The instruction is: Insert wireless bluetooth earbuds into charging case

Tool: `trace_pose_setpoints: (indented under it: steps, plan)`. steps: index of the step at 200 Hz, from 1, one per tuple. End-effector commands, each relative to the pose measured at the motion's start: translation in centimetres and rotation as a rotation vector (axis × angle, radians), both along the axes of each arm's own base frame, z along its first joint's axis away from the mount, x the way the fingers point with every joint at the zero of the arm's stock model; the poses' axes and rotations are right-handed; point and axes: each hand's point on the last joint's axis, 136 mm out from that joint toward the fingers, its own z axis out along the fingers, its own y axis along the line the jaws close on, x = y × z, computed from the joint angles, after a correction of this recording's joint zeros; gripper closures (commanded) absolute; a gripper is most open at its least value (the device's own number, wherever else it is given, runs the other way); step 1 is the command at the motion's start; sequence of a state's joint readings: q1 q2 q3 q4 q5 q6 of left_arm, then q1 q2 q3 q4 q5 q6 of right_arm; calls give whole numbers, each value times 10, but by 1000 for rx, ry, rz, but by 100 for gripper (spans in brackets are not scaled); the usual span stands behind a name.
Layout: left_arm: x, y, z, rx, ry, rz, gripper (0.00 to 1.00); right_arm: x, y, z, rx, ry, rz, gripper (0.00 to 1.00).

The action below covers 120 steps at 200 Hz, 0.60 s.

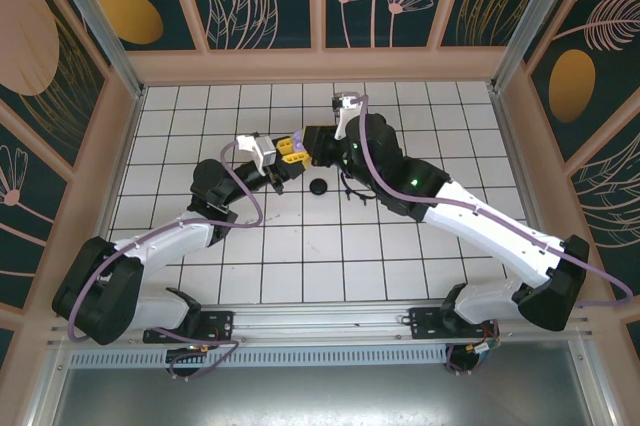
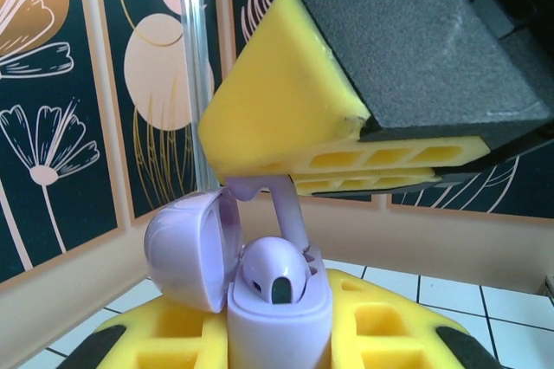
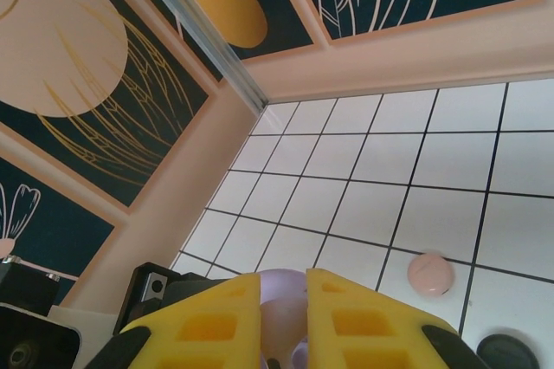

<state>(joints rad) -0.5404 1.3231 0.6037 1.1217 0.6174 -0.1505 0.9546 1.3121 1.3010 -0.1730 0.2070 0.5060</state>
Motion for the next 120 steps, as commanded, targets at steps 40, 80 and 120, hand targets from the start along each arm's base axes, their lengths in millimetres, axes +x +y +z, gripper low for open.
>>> trace_pose_setpoints:
  steps: [40,80,120]
  plan:
    - [-15,5,49,-116,-131,-31,100,-13,3,-32,-98,-21,0,84]
    - [-15,6,53,-127,-132,-28,100,-22,11,-40,-156,-57,15,84]
    - [-14,7,54,-132,-130,-21,100,-23,7,-48,-181,-43,-11,84]
